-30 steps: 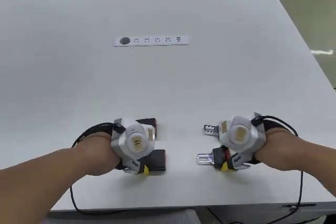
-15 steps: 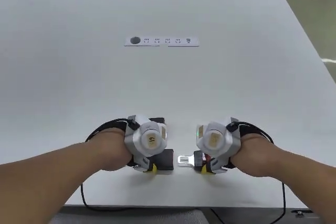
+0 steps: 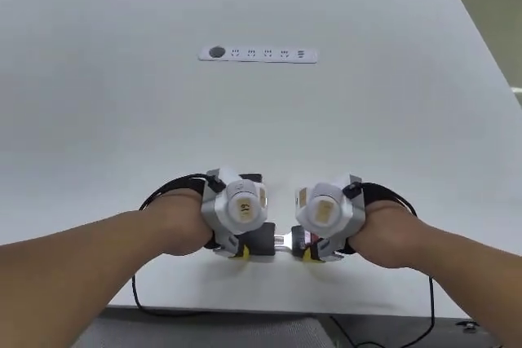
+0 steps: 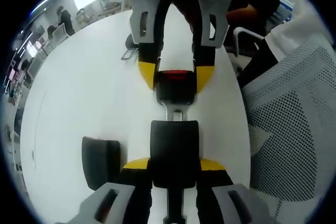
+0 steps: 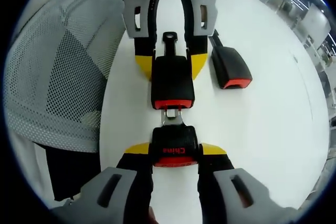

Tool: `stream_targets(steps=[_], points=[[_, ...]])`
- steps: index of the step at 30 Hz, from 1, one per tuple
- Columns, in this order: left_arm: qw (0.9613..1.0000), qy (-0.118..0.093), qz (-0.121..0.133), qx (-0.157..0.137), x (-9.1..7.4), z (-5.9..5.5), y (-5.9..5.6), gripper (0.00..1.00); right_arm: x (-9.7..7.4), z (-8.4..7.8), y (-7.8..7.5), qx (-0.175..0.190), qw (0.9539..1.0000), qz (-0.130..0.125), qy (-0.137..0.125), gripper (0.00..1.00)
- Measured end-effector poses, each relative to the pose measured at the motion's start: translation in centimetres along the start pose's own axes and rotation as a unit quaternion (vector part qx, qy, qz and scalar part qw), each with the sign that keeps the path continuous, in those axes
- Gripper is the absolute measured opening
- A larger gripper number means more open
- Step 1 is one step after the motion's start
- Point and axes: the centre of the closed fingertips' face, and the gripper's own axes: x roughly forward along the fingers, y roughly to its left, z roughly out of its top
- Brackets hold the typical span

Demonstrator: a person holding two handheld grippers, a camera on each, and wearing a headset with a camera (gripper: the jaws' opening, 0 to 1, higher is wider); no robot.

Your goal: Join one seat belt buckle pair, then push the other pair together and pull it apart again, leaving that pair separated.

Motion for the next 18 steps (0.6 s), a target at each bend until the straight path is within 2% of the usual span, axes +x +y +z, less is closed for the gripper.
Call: stream_targets(steps=[1,4,6,7,8,9,10,11,12,15,18], points=[[1.0000,-0.002,0.001,0.000,0.0,0.0,0.0,0.32,0.0,-0.1,0.0,-0.003,1.0000,-0.002,0.001,0.30],[0.9999,-0.014,0.002,-0.001,-0.2,0.0,-0.1,0.32,-0.1,0.1,-0.2,0.028,0.9989,-0.005,-0.038,0.30],[0.9999,-0.013,0.002,-0.004,-0.1,0.2,0.0,0.31,0.0,0.3,-0.3,0.047,0.9979,0.000,-0.044,0.30],[1.0000,-0.010,-0.001,-0.001,-0.1,0.3,0.0,0.31,0.2,0.8,-0.2,0.058,0.9971,0.007,-0.049,0.30],[1.0000,-0.008,-0.002,0.002,0.0,0.3,0.0,0.31,0.8,2.6,0.2,0.059,0.9960,0.016,-0.064,0.29],[0.9994,0.007,-0.011,0.032,0.0,0.2,-0.1,0.30,1.1,2.4,0.1,0.027,0.9993,0.004,-0.027,0.29],[0.9998,0.001,-0.009,0.018,0.1,0.3,-0.1,0.30,0.8,1.8,0.1,0.019,0.9998,0.006,-0.007,0.29],[0.9998,0.001,-0.009,0.018,0.1,0.2,0.0,0.30,0.8,1.9,0.5,0.047,0.9987,0.007,-0.020,0.29],[0.9998,0.000,-0.009,0.018,0.1,0.1,0.0,0.30,0.8,1.8,0.4,0.036,0.9989,0.008,-0.030,0.29],[0.9998,-0.009,-0.008,0.016,0.2,0.1,0.0,0.30,0.8,1.8,0.4,0.029,0.9993,0.006,-0.020,0.29],[0.9998,-0.009,-0.009,0.017,0.2,0.2,0.0,0.31,0.7,1.8,0.3,0.029,0.9993,0.006,-0.022,0.29]])
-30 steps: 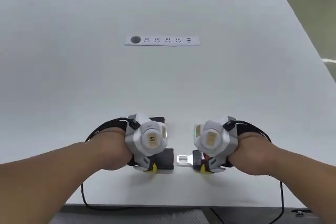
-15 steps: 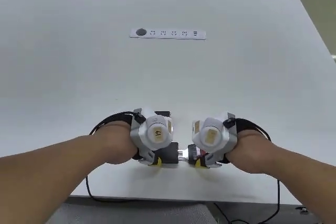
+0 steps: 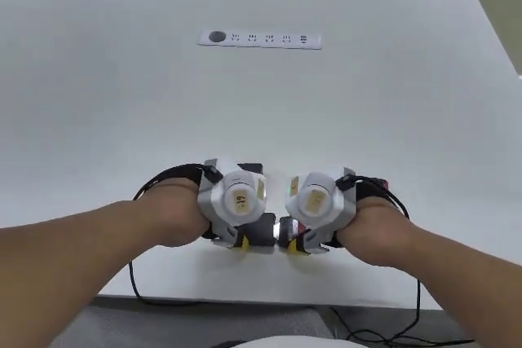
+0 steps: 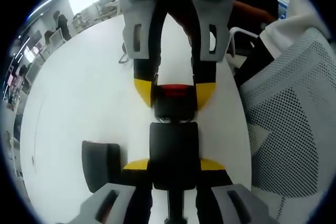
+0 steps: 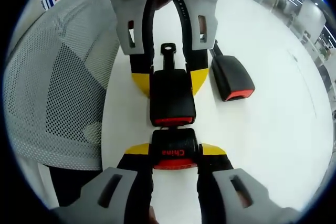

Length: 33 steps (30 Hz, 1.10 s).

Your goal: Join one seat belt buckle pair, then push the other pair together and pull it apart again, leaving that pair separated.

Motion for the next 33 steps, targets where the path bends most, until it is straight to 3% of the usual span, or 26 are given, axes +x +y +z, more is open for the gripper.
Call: stream_targets(steps=[3,5,10,15,21,25,27,28,31,33], points=[[0.9999,-0.015,0.002,-0.008,-0.1,-0.2,0.1,0.31,-0.1,0.0,0.0,-0.006,1.0000,-0.002,0.001,0.29],[0.9998,-0.021,0.004,0.003,-0.2,-0.4,0.1,0.31,-0.2,-0.2,0.0,-0.029,0.9995,-0.003,0.007,0.28],[0.9997,-0.021,0.009,-0.010,-0.4,-0.3,0.0,0.30,-0.5,-0.1,0.1,-0.020,0.9997,-0.010,0.000,0.28],[0.9988,-0.039,0.018,-0.026,-0.5,-0.3,-0.2,0.29,-0.4,-0.2,0.0,-0.017,0.9998,-0.008,-0.008,0.28],[0.9991,-0.029,0.026,-0.015,-0.4,-0.1,0.0,0.32,-0.4,0.0,-0.1,-0.008,1.0000,0.000,0.000,0.31],[0.9988,-0.020,0.027,-0.036,-0.4,-0.2,-0.3,0.34,-0.7,0.0,0.7,-0.002,0.9999,0.013,-0.008,0.33],[0.9985,-0.014,0.034,-0.042,-0.6,-0.3,-0.6,0.36,-0.8,-0.5,0.7,0.003,1.0000,0.001,-0.008,0.38],[0.9979,-0.033,0.032,-0.046,-1.0,0.2,-0.8,0.40,-1.1,-0.7,0.6,0.009,0.9999,-0.007,-0.010,0.40],[0.9958,-0.056,0.043,-0.058,-2.5,0.8,-0.6,0.44,-2.9,-0.7,0.1,0.024,0.9988,-0.027,-0.033,0.46],[0.9939,-0.073,0.057,-0.060,-3.7,1.0,0.3,0.45,-4.1,-0.7,-0.5,0.036,0.9976,-0.033,-0.050,0.45]])
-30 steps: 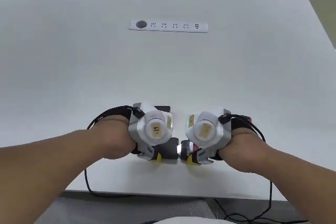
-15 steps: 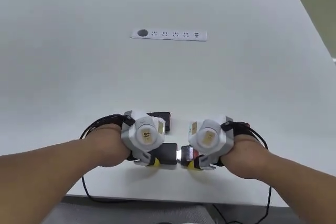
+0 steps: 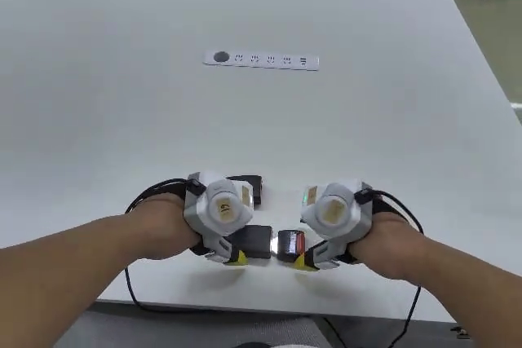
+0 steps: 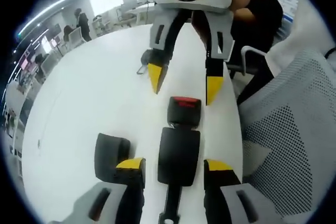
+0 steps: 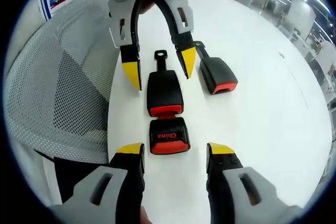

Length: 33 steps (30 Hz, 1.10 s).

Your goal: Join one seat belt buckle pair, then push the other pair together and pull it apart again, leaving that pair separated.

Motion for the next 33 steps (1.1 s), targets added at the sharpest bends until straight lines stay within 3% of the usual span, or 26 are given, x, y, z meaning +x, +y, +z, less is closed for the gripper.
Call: stream_targets(steps=[2,5,8,9,12,14,18,22,25,27,29,30,31,33], points=[[0.9997,-0.022,0.006,-0.012,-1.3,0.9,0.9,0.45,-1.5,0.1,-0.9,0.005,0.9998,-0.010,-0.013,0.44],[0.9992,-0.032,0.021,-0.014,-2.3,1.3,3.0,0.48,-3.3,-0.5,-2.6,0.013,0.9993,-0.029,-0.020,0.43],[0.9987,-0.024,0.043,-0.009,-2.3,1.0,5.9,0.48,-4.3,-2.2,-5.3,0.018,0.9983,-0.054,-0.013,0.41],[0.9987,-0.023,0.045,-0.010,-2.2,1.2,5.8,0.49,-4.6,-2.6,-5.9,0.022,0.9981,-0.057,-0.010,0.42],[0.9987,-0.013,0.049,-0.008,-1.9,1.0,8.0,0.50,-5.5,-4.5,-7.8,0.024,0.9970,-0.073,0.006,0.41],[0.9989,-0.006,0.046,0.001,-1.3,0.7,8.7,0.50,-6.1,-5.8,-8.9,0.023,0.9960,-0.083,0.024,0.42],[0.9991,0.008,0.038,0.015,-0.3,1.0,9.1,0.50,-6.1,-8.0,-10.2,0.031,0.9959,-0.074,0.041,0.42],[0.9987,0.042,0.010,0.028,1.9,-1.0,9.4,0.51,-5.0,-9.6,-10.2,0.047,0.9963,-0.052,0.051,0.41],[0.9983,0.050,-0.002,0.029,2.7,-1.5,9.2,0.50,-4.2,-9.8,-10.4,0.041,0.9966,-0.044,0.057,0.40],[0.9982,0.052,-0.010,0.027,2.4,-1.2,9.1,0.46,-3.2,-10.4,-10.4,0.039,0.9966,-0.033,0.064,0.38],[0.9976,0.062,-0.016,0.028,3.0,-1.7,9.0,0.42,-3.4,-10.7,-9.7,0.027,0.9966,-0.010,0.078,0.32],[0.9965,0.073,-0.019,0.037,3.1,-2.2,9.0,0.38,-3.1,-10.8,-10.1,0.020,0.9969,-0.018,0.074,0.32],[0.9939,0.087,-0.006,0.067,3.6,-2.8,9.8,0.34,-3.2,-10.7,-10.1,0.014,0.9970,-0.012,0.076,0.32],[0.9969,0.071,-0.019,0.028,3.4,-2.3,9.2,0.33,-3.0,-10.8,-10.1,0.007,0.9964,-0.007,0.084,0.32]])
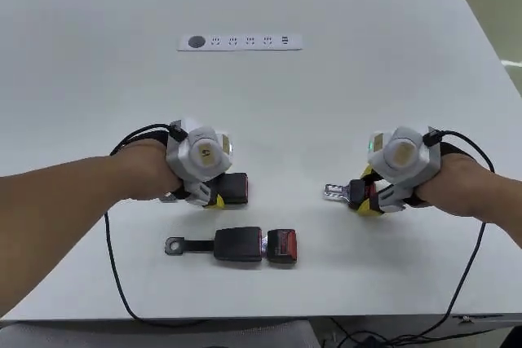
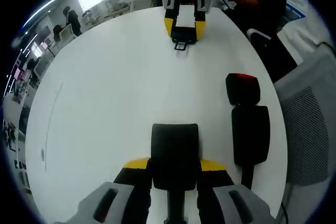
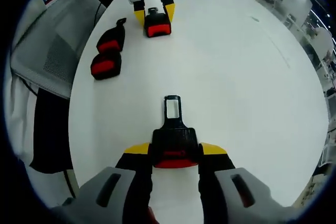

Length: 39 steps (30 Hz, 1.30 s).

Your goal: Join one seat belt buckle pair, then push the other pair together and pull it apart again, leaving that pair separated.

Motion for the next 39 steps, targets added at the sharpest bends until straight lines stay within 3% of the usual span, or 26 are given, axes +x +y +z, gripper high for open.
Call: stream_targets(steps=[2,7,12,20,25,35,39], points=[[1.0000,-0.002,0.000,0.004,-0.1,-0.1,0.3,0.33,0.0,0.2,0.1,-0.021,0.9997,0.002,0.011,0.32],[0.9999,-0.011,0.001,-0.001,0.1,-0.3,0.1,0.33,0.3,1.3,0.1,-0.018,0.9998,0.003,0.000,0.32],[0.9999,-0.010,-0.002,0.004,0.0,-0.1,-0.1,0.33,1.2,3.5,0.7,-0.029,0.9995,0.004,-0.008,0.32],[0.9999,-0.010,-0.002,0.009,-0.1,-0.2,-0.4,0.33,3.4,9.1,1.5,-0.039,0.9988,0.002,-0.030,0.32],[0.9999,-0.009,-0.001,0.006,-0.1,-0.2,-0.3,0.33,4.5,11.6,1.5,-0.045,0.9985,0.003,-0.029,0.31],[1.0000,-0.001,-0.003,0.005,-0.2,-0.3,-0.4,0.33,4.9,13.0,1.7,-0.071,0.9975,-0.002,0.000,0.31],[1.0000,-0.003,-0.002,0.007,-0.2,-0.3,-0.5,0.33,4.7,14.0,2.5,-0.088,0.9955,0.007,-0.033,0.31]])
